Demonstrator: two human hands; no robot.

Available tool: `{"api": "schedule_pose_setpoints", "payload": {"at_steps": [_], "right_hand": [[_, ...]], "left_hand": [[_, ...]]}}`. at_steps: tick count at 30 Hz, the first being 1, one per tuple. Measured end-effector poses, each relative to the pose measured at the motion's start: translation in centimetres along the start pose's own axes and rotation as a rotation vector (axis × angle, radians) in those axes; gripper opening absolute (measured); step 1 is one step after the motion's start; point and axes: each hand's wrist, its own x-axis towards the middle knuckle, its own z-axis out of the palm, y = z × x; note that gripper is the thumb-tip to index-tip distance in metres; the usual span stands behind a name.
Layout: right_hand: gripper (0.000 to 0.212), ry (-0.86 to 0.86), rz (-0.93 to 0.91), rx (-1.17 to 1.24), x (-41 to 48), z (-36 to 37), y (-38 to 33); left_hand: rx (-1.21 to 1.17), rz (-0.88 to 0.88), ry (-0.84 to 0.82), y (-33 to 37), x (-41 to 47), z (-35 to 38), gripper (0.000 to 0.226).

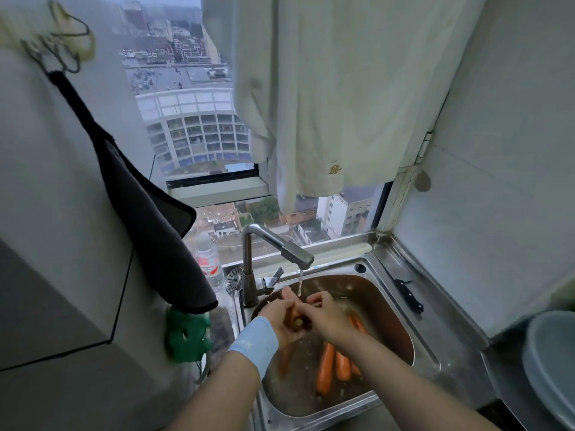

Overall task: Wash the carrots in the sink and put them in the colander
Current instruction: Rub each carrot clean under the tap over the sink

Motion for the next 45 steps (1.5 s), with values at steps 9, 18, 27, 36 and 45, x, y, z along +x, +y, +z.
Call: {"api": "schedule_pose_setpoints", "payload": {"at_steps": [9, 18, 27, 36, 45], "right_hand": [[0.044, -0.290, 0.483, 0.498, 3.4, 1.8, -2.1], [0.056, -0.087, 0.516, 0.594, 6.4, 3.2, -3.0], [0.050, -0.096, 0.435, 0.738, 6.4, 1.7, -2.3], [0.045, -0.014, 0.436, 0.704, 5.9, 2.3, -3.9], [0.056, 0.055, 0.362, 0.588, 5.0, 2.3, -3.2]], "left_hand": [[0.258, 0.060, 0.106, 1.9, 0.2, 0.0, 0.026], [0.258, 0.177, 0.152, 2.5, 1.1, 1.2, 0.016], [0.230, 0.126, 0.103, 3.2, 1.0, 2.9, 0.010], [0.368, 0.307, 0.201, 3.5, 2.4, 2.2, 0.021], [0.474, 0.176, 0.030, 3.3, 1.7, 0.9, 0.025]]}}
